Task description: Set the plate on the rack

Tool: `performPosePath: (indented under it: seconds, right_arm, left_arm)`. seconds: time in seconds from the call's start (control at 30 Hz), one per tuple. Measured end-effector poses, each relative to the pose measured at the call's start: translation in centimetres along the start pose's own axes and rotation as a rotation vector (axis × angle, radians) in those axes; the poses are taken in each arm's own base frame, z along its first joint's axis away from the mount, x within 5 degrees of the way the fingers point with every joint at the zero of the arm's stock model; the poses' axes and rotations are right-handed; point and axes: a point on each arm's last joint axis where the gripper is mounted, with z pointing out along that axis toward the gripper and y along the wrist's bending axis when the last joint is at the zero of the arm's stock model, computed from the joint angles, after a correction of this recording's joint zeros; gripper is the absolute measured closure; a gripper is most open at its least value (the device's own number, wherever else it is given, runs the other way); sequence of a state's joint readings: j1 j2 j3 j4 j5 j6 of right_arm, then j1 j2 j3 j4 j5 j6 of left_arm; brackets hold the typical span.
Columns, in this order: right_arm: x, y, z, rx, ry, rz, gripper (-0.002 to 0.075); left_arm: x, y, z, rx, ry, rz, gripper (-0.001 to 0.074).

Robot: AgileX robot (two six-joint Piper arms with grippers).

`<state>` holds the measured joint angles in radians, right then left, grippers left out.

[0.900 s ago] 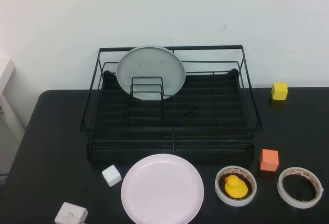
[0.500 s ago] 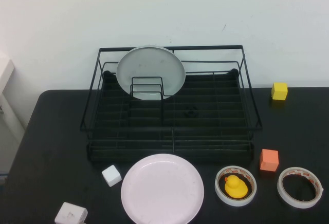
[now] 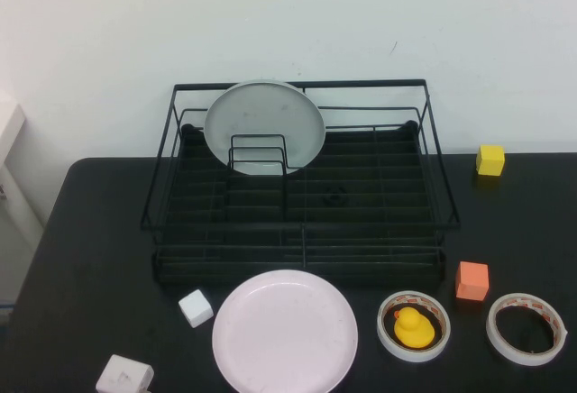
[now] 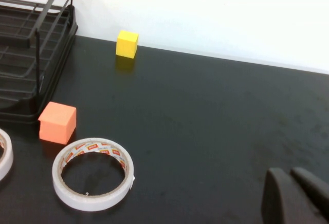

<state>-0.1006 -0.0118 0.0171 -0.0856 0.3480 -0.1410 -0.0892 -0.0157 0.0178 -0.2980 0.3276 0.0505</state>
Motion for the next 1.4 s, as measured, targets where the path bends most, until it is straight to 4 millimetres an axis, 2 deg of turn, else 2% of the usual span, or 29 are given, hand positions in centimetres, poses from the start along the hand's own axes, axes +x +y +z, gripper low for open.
performPosePath:
  seconds: [0.3,0.43,0.53,0.73,0.9,1.1,1.2,1.4]
  right_arm:
    - [-0.1,0.0,0.0,0.002,-0.008,-0.003,0.0728]
    - [-0.4,0.0,0.1,0.010,-0.066,-0.005,0.0728]
    - [-1.5,-0.2,0.0,0.028,-0.194,-0.005,0.0728]
    - [-4.5,-0.6,-1.2,0.077,-0.541,-0.010,0.0728]
    - [-6.6,-0.9,-3.0,0.111,-0.845,0.003,0.0728]
    - [-7.8,-1.0,-4.8,0.129,-1.092,0.024,0.0728]
    - [-8.0,-1.0,-5.3,0.134,-1.150,0.027,0.0728]
    - [-8.1,-1.0,-5.4,0.131,-1.158,0.029,0.0728]
  left_arm:
    - [0.0,0.0,0.0,0.000,0.000,0.000,0.0736]
    - [-0.2,0.0,0.0,-0.001,-0.022,0.000,0.0736]
    - [-0.8,0.1,0.0,-0.005,-0.090,0.000,0.0737]
    - [-3.4,0.2,-0.7,-0.020,-0.392,-0.002,0.0737]
    - [-5.4,0.3,-1.8,-0.034,-0.637,0.001,0.0737]
    - [-6.2,0.4,-2.5,-0.041,-0.760,-0.006,0.0737]
    - [-6.4,0.4,-2.7,-0.043,-0.787,-0.018,0.0737]
    - [-6.3,0.4,-2.5,-0.043,-0.771,-0.025,0.0737]
